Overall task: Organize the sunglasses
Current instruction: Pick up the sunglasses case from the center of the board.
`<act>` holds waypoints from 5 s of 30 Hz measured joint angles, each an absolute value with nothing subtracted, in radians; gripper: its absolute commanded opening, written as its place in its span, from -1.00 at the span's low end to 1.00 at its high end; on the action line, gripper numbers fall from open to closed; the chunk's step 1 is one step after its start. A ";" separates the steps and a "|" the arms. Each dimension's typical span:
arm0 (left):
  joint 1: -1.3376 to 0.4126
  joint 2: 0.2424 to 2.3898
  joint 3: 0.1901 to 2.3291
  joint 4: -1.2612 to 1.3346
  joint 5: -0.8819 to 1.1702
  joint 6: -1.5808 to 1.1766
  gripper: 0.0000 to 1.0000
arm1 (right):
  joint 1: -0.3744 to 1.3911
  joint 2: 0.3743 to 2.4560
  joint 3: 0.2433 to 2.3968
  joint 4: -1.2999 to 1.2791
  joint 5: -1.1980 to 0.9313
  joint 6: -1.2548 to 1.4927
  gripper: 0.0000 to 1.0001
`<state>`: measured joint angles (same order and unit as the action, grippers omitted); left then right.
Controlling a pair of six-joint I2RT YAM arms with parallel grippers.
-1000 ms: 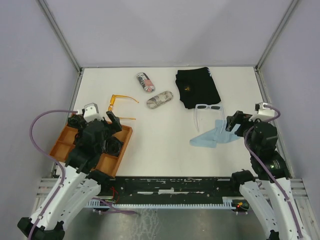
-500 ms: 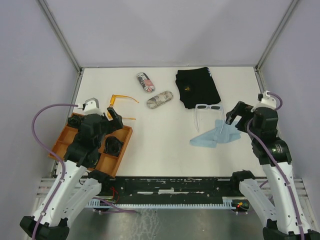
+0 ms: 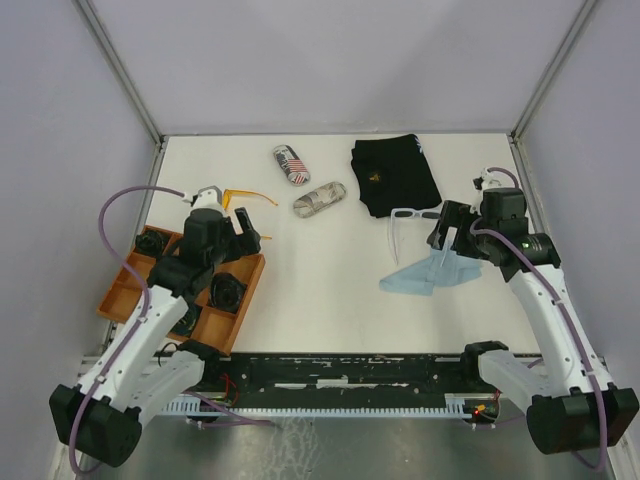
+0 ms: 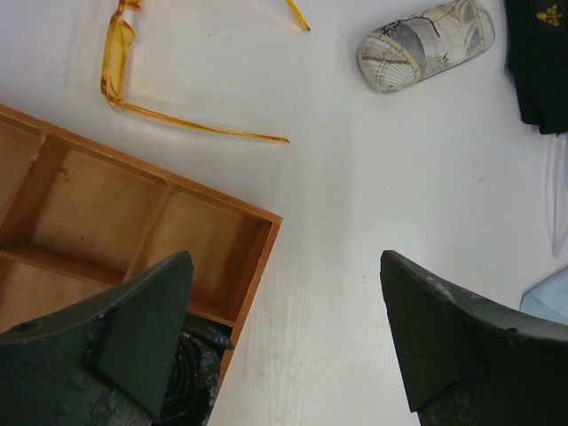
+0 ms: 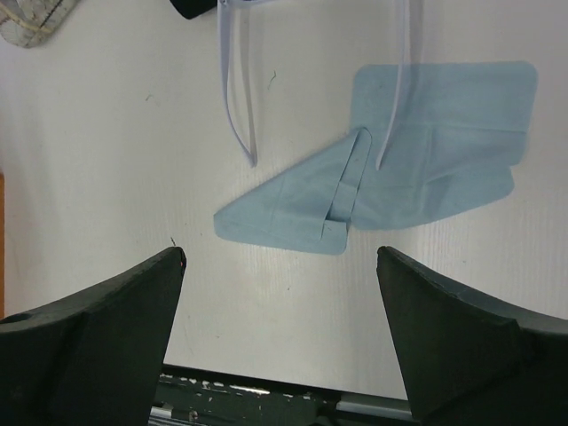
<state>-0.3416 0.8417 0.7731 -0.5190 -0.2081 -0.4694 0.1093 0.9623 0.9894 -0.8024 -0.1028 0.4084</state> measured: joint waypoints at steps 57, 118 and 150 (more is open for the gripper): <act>-0.416 2.163 1.689 -0.376 0.266 0.250 0.98 | 0.109 0.820 0.865 -0.900 -0.358 0.332 0.98; -0.690 1.489 0.888 -0.128 0.263 -0.174 -0.33 | 0.109 0.691 0.803 -0.862 -0.265 0.529 0.95; -0.826 1.044 0.616 0.497 0.346 -0.675 -0.94 | 0.108 0.458 0.506 0.025 -0.752 0.912 0.98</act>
<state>-0.8261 1.0439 0.6155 0.4973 0.3458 -0.6754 0.1081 0.4580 0.5060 0.0250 -0.7517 0.9119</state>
